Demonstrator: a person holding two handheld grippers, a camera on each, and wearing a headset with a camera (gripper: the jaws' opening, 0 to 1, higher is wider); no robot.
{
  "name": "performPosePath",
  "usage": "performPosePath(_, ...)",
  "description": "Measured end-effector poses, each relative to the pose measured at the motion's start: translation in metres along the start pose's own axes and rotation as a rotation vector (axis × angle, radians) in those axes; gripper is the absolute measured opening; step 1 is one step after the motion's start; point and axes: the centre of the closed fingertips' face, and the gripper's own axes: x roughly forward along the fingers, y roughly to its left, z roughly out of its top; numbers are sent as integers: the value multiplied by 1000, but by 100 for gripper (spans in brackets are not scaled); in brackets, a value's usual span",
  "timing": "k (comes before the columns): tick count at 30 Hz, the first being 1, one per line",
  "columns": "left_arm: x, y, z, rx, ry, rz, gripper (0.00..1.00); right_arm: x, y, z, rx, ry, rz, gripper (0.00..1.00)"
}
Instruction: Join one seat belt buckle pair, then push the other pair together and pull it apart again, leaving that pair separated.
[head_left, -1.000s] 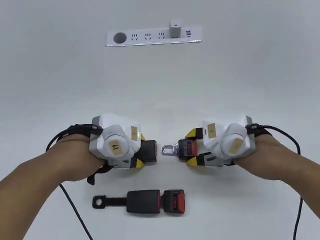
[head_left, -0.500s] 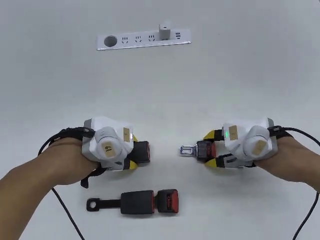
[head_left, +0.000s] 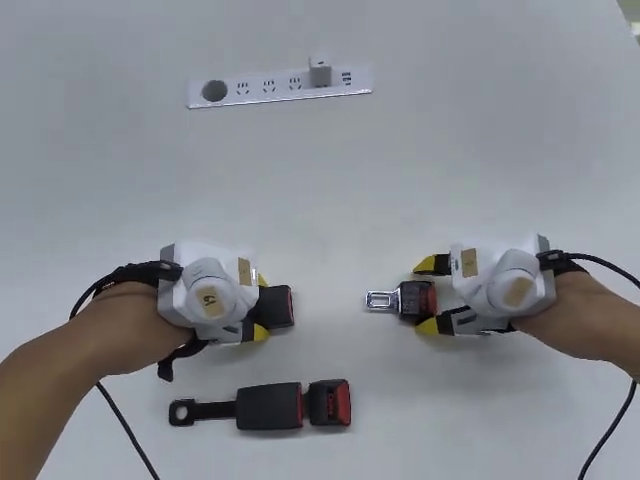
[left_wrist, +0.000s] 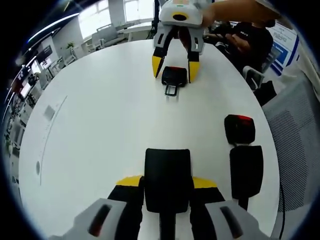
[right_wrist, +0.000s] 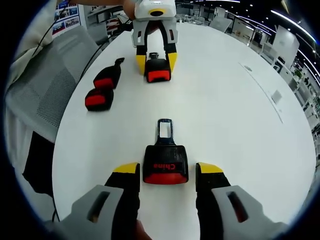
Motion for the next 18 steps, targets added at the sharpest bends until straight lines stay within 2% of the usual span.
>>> performPosePath(4, -3, 5, -1, 37, 4, 40, 45, -8, 0, 5, 8, -10, -22, 45)
performPosePath(5, -6, 6, 3, 35, -5, 53, 47, -10, 0, 7, 9, -15, -29, 45)
performPosePath(8, -18, 5, 11, -77, -41, 61, 48, -23, 2, 17, 42, -40, -61, 45)
performPosePath(10, -27, 4, 20, -62, -70, 73, 48, -28, 5, 21, 67, -59, -77, 45)
performPosePath(12, -39, -1, 22, -58, -94, 97, 48, -34, 11, 29, 99, -84, -105, 47)
performPosePath(15, -50, -11, 19, -76, -111, 110, 49, -40, 20, 37, 156, -134, -135, 51)
performPosePath(18, -62, -27, 4, -116, -126, 127, 52, -44, 31, 38, 182, -144, -160, 58)
